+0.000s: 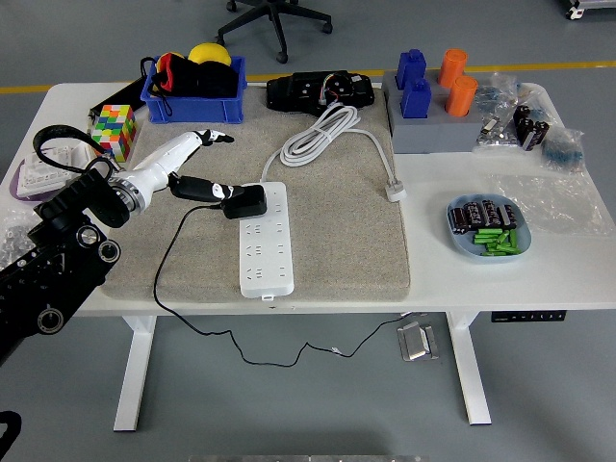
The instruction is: Pull the plug out,throw it away,press the button
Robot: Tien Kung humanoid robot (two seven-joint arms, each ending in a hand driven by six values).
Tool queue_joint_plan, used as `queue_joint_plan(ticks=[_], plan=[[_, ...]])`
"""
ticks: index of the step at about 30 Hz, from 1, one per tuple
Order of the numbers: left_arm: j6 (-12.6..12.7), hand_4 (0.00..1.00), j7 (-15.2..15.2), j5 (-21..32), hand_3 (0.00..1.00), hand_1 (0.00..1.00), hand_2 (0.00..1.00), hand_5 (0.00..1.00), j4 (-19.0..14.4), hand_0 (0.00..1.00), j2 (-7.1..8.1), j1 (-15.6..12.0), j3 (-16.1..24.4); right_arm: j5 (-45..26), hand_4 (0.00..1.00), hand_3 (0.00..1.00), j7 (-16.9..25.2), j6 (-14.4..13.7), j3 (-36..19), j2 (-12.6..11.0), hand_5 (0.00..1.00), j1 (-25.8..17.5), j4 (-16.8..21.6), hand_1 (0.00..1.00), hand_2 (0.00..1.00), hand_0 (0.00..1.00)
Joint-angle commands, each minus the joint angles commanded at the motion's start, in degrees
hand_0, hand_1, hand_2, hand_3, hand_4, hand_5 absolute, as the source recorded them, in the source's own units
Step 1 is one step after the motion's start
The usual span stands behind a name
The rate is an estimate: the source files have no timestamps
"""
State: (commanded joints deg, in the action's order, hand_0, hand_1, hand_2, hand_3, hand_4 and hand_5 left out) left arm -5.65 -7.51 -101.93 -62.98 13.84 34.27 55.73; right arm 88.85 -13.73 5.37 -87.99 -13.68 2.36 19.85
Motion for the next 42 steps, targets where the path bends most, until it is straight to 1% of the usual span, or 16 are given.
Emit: queue_joint_plan(ticks=[2, 5, 6, 10, 11, 12, 17, 18, 23, 24, 28, 35, 36, 41, 42], plan=[[0.2, 0.994, 0.0, -0.3, 0.907, 0.944, 0.922, 0.274, 0.4, 0.912, -0.27, 0.4, -0.6, 0.0, 0.883, 0.713, 0.0, 0.0, 0.0, 0.0, 0.658, 0.0, 0.0, 0.729, 0.724, 0.767], [1.3, 0.994, -0.2, -1.3, 0.907, 0.944, 0.922, 0.274, 2.1, 0.912, -1.05, 2.0, -2.5, 0.1, 0.883, 0.713, 0.0, 0.0, -0.1, 0.0, 0.658, 0.0, -0.1, 0.729, 0.724, 0.767], [1.7, 0.998, -0.4, -2.1, 0.907, 0.941, 0.921, 0.211, 2.8, 0.912, -1.41, 2.6, -3.1, 0.1, 0.883, 0.713, 0.0, 0.0, -0.1, 0.0, 0.658, 0.0, -0.1, 0.729, 0.724, 0.767], [3.0, 0.998, -0.8, -4.0, 0.907, 0.941, 0.921, 0.211, 6.1, 0.912, -2.85, 4.9, -5.2, 0.0, 0.883, 0.713, 0.0, 0.0, 0.1, 0.1, 0.658, 0.1, -0.1, 0.729, 0.724, 0.767], [3.1, 0.998, -0.8, -4.4, 0.907, 0.941, 0.921, 0.211, 6.6, 0.912, -3.05, 5.3, -5.5, 0.0, 0.883, 0.713, 0.0, 0.0, 0.1, 0.0, 0.658, 0.2, 0.0, 0.729, 0.724, 0.767], [3.1, 0.987, -1.0, -4.6, 0.882, 0.910, 0.895, 0.154, 7.3, 0.905, -3.32, 5.8, -6.0, -0.1, 0.883, 0.713, 0.0, 0.0, 0.1, 0.0, 0.658, 0.2, 0.0, 0.729, 0.724, 0.767], [2.8, 0.987, -1.4, -4.5, 0.882, 0.910, 0.895, 0.154, 10.9, 0.905, -4.31, 8.2, -8.7, -0.1, 0.883, 0.713, 0.0, 0.0, 0.1, -0.1, 0.658, 0.3, -0.1, 0.729, 0.724, 0.767], [2.8, 0.978, -1.4, -4.4, 0.868, 0.886, 0.873, 0.133, 11.3, 0.901, -4.38, 8.5, -9.0, -0.1, 0.883, 0.713, 0.0, 0.0, 0.1, -0.1, 0.658, 0.3, -0.1, 0.729, 0.724, 0.767], [3.0, 0.978, -1.3, -3.6, 0.868, 0.886, 0.873, 0.133, 13.6, 0.901, -4.77, 9.6, -11.2, -0.1, 0.883, 0.713, 0.0, 0.0, 0.0, -0.1, 0.658, 0.2, -0.1, 0.729, 0.724, 0.767], [3.2, 0.908, -1.1, -3.4, 0.805, 0.798, 0.754, 0.035, 14.0, 0.853, -4.84, 9.8, -11.6, -0.1, 0.883, 0.713, 0.0, 0.0, 0.0, -0.1, 0.658, 0.1, -0.1, 0.729, 0.724, 0.767], [3.7, 0.908, -0.9, -2.8, 0.805, 0.798, 0.754, 0.035, 15.6, 0.853, -5.27, 10.6, -12.5, -0.1, 0.883, 0.713, 0.0, 0.0, 0.1, -0.1, 0.658, 0.2, -0.1, 0.729, 0.724, 0.767], [4.0, 0.895, -1.4, -1.7, 0.800, 0.793, 0.743, 0.023, 18.0, 0.843, -5.70, 11.8, -13.8, -0.1, 0.883, 0.713, 0.0, 0.0, 0.3, -0.3, 0.658, 0.3, -0.1, 0.729, 0.724, 0.767], [4.0, 0.850, -1.5, -1.7, 0.791, 0.772, 0.705, 0.002, 18.3, 0.816, -5.76, 12.0, -13.8, -0.1, 0.883, 0.713, 0.0, 0.0, 0.3, -0.3, 0.658, 0.3, -0.1, 0.729, 0.724, 0.767], [4.0, 0.850, -1.9, -1.5, 0.791, 0.772, 0.705, 0.002, 19.4, 0.816, -5.95, 12.8, -14.4, -0.2, 0.883, 0.713, 0.0, 0.0, 0.7, -0.5, 0.658, 0.4, -0.1, 0.729, 0.724, 0.767], [4.0, 0.753, -1.9, -1.4, 0.672, 0.655, 0.562, 0.002, 19.6, 0.733, -5.97, 13.0, -14.6, -0.3, 0.883, 0.713, 0.0, 0.0, 0.8, -0.5, 0.658, 0.4, -0.1, 0.729, 0.724, 0.767]])
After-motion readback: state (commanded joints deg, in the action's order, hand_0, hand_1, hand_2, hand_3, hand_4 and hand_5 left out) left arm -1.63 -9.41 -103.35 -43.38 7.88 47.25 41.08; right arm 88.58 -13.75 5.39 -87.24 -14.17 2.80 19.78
